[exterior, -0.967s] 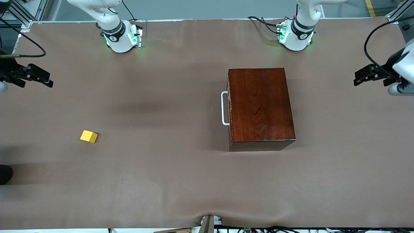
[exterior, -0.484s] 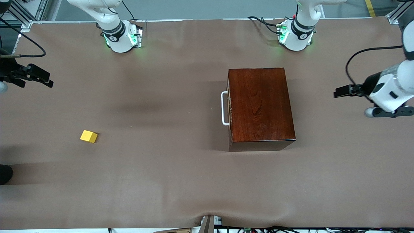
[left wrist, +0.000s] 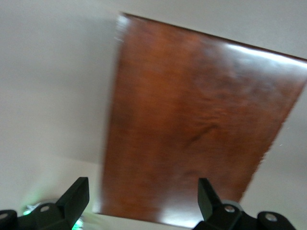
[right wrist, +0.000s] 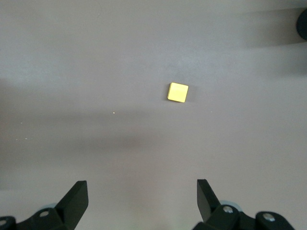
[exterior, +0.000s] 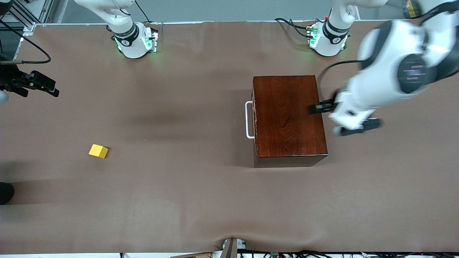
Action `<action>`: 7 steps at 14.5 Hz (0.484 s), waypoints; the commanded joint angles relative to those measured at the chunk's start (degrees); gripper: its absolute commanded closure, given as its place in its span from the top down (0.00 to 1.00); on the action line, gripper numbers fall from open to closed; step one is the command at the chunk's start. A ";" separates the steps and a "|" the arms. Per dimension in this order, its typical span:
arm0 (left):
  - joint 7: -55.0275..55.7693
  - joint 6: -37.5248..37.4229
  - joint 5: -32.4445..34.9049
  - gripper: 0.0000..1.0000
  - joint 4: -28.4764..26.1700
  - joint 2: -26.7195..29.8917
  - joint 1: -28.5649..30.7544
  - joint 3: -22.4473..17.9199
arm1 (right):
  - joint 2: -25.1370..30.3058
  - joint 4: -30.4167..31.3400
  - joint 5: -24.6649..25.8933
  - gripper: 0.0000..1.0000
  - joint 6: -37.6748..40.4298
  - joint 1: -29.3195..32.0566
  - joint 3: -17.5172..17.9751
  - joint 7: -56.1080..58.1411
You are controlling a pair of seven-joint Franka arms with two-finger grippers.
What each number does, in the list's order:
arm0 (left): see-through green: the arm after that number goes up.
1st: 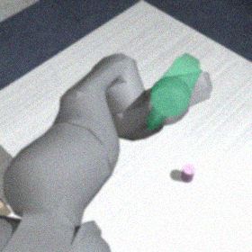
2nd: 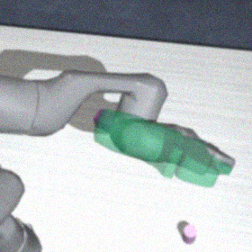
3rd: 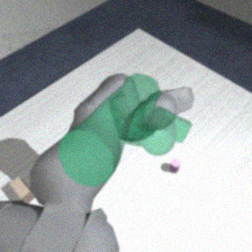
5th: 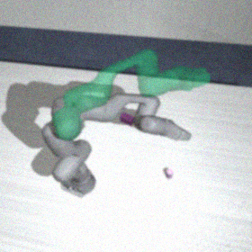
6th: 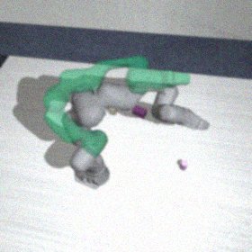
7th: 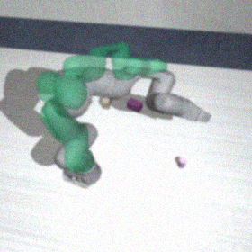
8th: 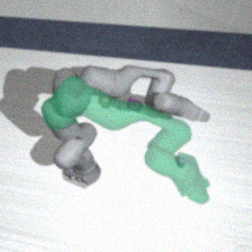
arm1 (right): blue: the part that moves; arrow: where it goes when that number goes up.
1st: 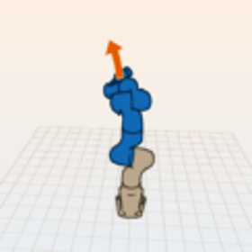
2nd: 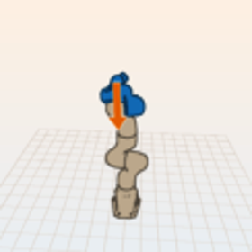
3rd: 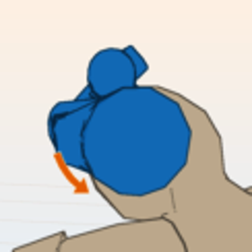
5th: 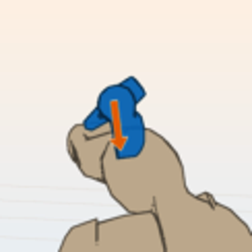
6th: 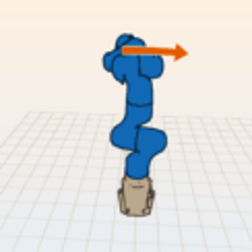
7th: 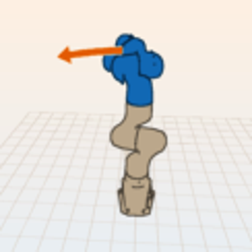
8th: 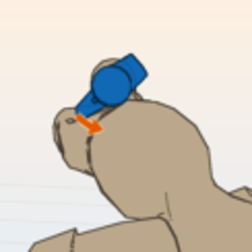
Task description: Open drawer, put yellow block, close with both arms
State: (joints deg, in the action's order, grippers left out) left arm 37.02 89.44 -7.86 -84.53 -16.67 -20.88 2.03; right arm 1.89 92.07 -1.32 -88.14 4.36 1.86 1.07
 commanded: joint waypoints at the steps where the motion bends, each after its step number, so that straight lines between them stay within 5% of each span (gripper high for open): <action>1: 10.49 0.99 3.54 1.00 7.44 -7.83 -7.83 -0.53 | -0.48 -1.10 0.70 1.00 0.61 -0.23 -0.02 0.16; 7: 27.73 13.37 11.98 1.00 10.87 -15.66 -22.87 -1.15 | -0.57 -1.10 0.70 1.00 0.52 -0.23 -0.02 0.16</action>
State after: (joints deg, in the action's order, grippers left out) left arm 60.93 100.88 0.95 -76.80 -29.30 -40.51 1.82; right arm 1.83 92.07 -1.32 -88.14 4.36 1.86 1.07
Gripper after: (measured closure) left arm 0.000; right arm 0.000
